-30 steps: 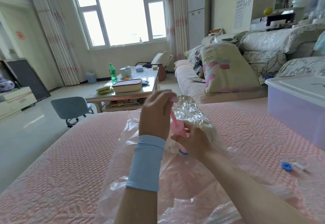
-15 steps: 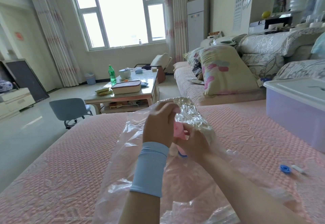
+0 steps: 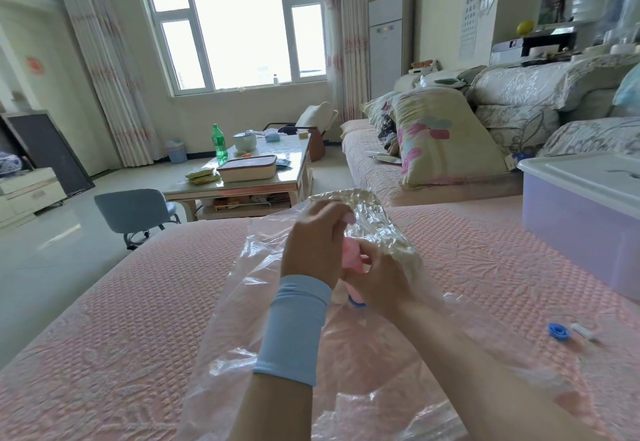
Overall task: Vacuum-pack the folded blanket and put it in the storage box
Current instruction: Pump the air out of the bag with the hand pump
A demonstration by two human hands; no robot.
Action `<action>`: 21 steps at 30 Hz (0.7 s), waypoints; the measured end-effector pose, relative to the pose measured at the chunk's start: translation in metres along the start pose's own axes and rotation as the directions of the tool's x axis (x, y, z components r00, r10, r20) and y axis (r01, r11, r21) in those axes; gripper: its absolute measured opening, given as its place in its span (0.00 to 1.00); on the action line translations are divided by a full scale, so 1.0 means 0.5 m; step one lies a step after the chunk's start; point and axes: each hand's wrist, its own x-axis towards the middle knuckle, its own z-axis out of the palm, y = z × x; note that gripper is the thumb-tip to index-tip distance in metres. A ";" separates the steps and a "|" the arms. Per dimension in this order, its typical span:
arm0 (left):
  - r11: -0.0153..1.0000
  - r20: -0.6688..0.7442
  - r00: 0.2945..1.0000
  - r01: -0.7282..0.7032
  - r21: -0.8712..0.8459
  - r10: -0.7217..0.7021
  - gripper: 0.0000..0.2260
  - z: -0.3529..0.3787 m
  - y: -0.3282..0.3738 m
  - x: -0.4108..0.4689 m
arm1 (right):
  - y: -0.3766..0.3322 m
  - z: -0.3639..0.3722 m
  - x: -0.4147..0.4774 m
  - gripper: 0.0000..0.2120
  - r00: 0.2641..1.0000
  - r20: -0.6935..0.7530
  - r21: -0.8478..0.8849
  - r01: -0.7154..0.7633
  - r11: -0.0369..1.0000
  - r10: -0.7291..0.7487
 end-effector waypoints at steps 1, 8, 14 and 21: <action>0.999 -0.081 0.995 -0.049 0.012 0.050 0.06 -0.017 0.011 0.014 | 0.001 0.000 0.000 0.19 1.000 0.005 0.004 -0.001 1.000 0.001; 0.986 -0.458 0.880 -0.160 -0.046 0.122 0.06 -0.052 0.029 0.041 | 0.001 0.007 -0.006 0.21 0.999 0.034 -0.035 -0.007 0.999 0.008; 0.987 0.123 0.984 0.140 -0.074 -0.130 0.08 0.027 -0.028 -0.032 | -0.007 0.003 -0.004 0.15 0.999 0.023 -0.015 -0.025 1.000 0.026; 0.996 -0.191 0.978 -0.093 -0.013 0.089 0.06 -0.040 0.025 0.022 | 0.002 0.000 -0.006 0.21 1.000 0.021 0.018 -0.020 1.000 0.020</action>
